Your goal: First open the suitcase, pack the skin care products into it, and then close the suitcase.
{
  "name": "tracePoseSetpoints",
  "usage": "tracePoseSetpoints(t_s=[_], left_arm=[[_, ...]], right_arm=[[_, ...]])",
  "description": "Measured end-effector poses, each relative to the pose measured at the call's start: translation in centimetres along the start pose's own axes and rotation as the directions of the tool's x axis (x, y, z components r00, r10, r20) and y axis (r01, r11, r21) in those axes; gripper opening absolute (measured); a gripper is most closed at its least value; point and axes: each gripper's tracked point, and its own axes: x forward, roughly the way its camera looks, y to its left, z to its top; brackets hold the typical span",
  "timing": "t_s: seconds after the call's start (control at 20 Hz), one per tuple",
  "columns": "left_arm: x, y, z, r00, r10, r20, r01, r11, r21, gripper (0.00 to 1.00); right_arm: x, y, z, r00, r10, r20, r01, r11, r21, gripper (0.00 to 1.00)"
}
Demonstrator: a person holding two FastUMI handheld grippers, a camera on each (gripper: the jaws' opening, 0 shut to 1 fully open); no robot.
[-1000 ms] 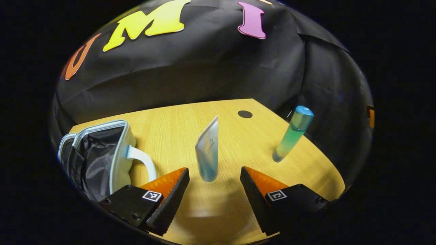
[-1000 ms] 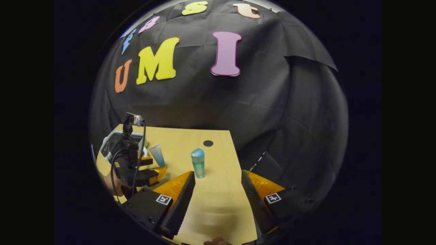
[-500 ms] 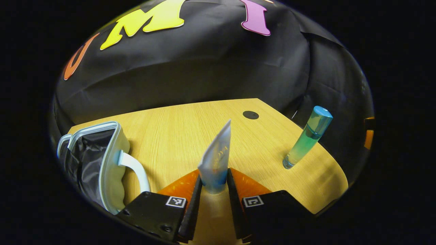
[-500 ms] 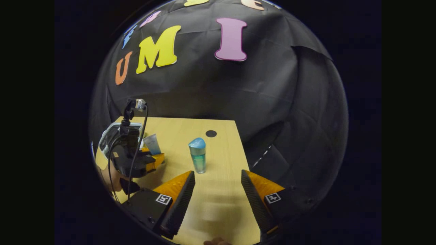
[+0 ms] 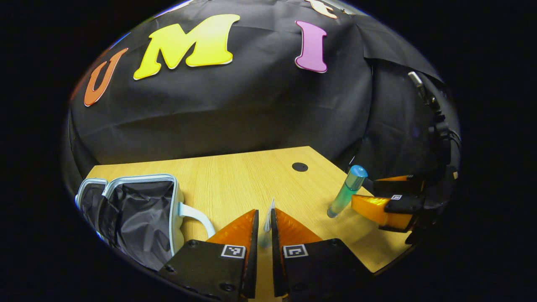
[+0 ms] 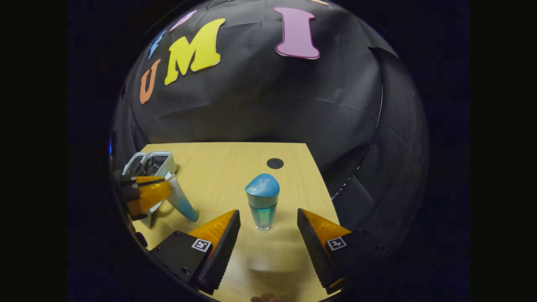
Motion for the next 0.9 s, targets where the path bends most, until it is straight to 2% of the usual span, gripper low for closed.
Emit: tracePoseSetpoints(t_s=[0.15,0.45,0.55,0.75,0.85,0.9], left_arm=[[0.5,-0.1,-1.0,1.0,-0.006,-0.02,0.005,0.999,-0.033,0.17],[1.6,0.0,-0.7,1.0,0.003,-0.023,-0.002,1.0,0.02,0.18],[1.8,-1.2,-0.7,0.998,-0.046,-0.04,0.048,0.998,0.04,0.17],[2.0,-1.1,-0.3,0.999,-0.025,-0.033,0.028,0.996,0.086,0.08],[2.3,-0.7,-0.3,1.0,-0.02,-0.023,0.021,0.998,0.066,0.05],[2.4,-0.5,-0.3,1.0,-0.015,-0.014,0.016,0.999,0.048,0.04]], right_arm=[[1.2,0.2,-0.1,1.0,-0.013,-0.012,0.013,1.0,0.025,0.81],[1.9,0.6,0.1,1.0,-0.015,-0.003,0.015,1.0,0.012,0.81],[2.1,0.5,0.2,1.0,-0.018,0.001,0.018,1.0,0.017,0.81],[2.9,0.4,0.1,1.0,-0.015,0.0,0.015,1.0,0.024,0.81],[3.4,0.4,-0.1,1.0,-0.019,-0.005,0.019,0.999,0.031,0.81],[3.7,0.6,-0.1,1.0,-0.015,-0.008,0.015,0.999,0.035,0.77]])
